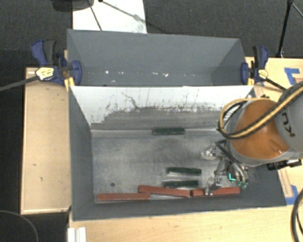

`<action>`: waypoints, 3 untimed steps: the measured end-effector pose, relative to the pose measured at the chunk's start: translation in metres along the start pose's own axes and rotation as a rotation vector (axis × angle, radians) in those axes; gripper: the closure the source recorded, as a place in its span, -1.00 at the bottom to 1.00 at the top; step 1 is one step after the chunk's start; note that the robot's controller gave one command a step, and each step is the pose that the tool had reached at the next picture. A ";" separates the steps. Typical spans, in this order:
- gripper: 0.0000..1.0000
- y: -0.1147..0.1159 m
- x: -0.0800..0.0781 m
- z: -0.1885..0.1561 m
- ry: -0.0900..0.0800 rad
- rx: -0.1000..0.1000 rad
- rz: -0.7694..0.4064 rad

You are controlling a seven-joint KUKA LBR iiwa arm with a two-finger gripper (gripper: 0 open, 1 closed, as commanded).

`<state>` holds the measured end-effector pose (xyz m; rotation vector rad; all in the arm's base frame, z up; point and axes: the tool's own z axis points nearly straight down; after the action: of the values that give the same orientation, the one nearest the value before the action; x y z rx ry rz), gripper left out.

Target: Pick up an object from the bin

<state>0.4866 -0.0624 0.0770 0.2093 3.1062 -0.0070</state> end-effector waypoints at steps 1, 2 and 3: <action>-1.00 0.000 0.000 0.000 0.001 0.000 -0.003; 1.00 0.078 -0.016 0.002 0.014 -0.006 -0.005; 1.00 0.078 -0.016 0.002 0.014 -0.006 -0.005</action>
Offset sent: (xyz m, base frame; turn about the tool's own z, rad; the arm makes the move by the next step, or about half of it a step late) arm 0.0222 0.0744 -0.0070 -0.0013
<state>0.5133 0.0125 0.0750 0.2018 3.1203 0.0030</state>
